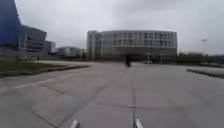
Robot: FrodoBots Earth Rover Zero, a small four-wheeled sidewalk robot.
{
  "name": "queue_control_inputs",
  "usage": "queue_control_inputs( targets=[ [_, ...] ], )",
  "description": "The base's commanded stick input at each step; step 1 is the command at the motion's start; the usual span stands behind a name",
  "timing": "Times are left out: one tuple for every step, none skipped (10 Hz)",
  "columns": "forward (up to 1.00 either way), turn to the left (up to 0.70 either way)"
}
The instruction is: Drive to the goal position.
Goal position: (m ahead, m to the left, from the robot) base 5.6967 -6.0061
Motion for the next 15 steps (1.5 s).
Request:
queue_control_inputs(
  targets=[
    [0.13, 0.00],
    [0.00, 0.00],
    [0.00, 0.00],
    [0.00, 0.00],
    [0.00, 0.00],
    [0.00, 0.00],
    [0.00, 0.00],
    [0.00, 0.00],
    [0.00, 0.00],
    [0.00, 0.00],
    [0.99, -0.07],
    [1.00, -0.40],
    [0.10, -0.80],
    [0.00, -0.31],
    [0.00, -0.33]
  ],
)
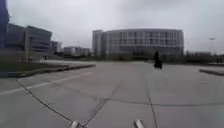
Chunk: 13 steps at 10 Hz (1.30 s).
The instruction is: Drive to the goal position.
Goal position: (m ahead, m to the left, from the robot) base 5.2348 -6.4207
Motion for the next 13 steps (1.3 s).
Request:
queue_control_inputs(
  targets=[
    [0.00, -0.07],
    [0.00, 0.00],
    [0.00, 0.00],
    [0.00, 0.00],
    [0.00, 0.00],
    [0.00, 0.00],
    [0.00, 0.00],
    [0.00, 0.00],
    [0.00, 0.00],
    [0.00, 0.00],
    [0.63, 0.00],
    [1.00, -0.23],
    [1.00, -0.40]
  ],
)
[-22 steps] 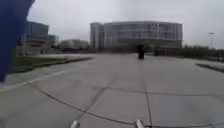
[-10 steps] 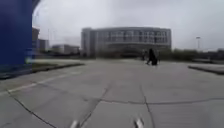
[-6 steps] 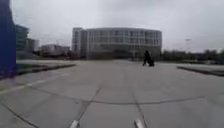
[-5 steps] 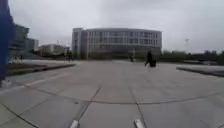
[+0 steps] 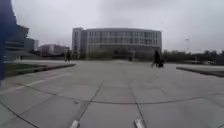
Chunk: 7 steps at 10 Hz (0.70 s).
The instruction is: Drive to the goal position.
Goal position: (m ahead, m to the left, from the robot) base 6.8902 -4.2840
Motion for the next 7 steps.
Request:
queue_control_inputs(
  targets=[
    [1.00, -0.40],
    [1.00, -0.40],
    [1.00, -0.40],
    [1.00, -0.40],
    [1.00, -0.40],
    [1.00, -0.40],
    [1.00, -0.40]
  ],
)
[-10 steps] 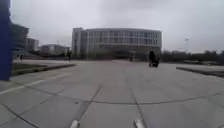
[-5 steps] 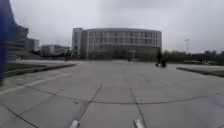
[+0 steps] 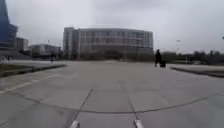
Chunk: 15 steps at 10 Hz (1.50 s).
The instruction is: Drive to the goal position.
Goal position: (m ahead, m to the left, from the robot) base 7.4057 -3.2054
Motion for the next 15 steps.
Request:
queue_control_inputs(
  targets=[
    [1.00, -0.25],
    [1.00, -0.05],
    [1.00, 0.00],
    [1.00, 0.00],
    [1.00, 0.00],
    [1.00, 0.00],
    [1.00, 0.00],
    [1.00, 0.00],
    [1.00, 0.00],
    [1.00, 0.11],
    [1.00, 0.36],
    [1.00, 0.40],
    [1.00, 0.07],
    [1.00, 0.00],
    [1.00, 0.00]
  ],
)
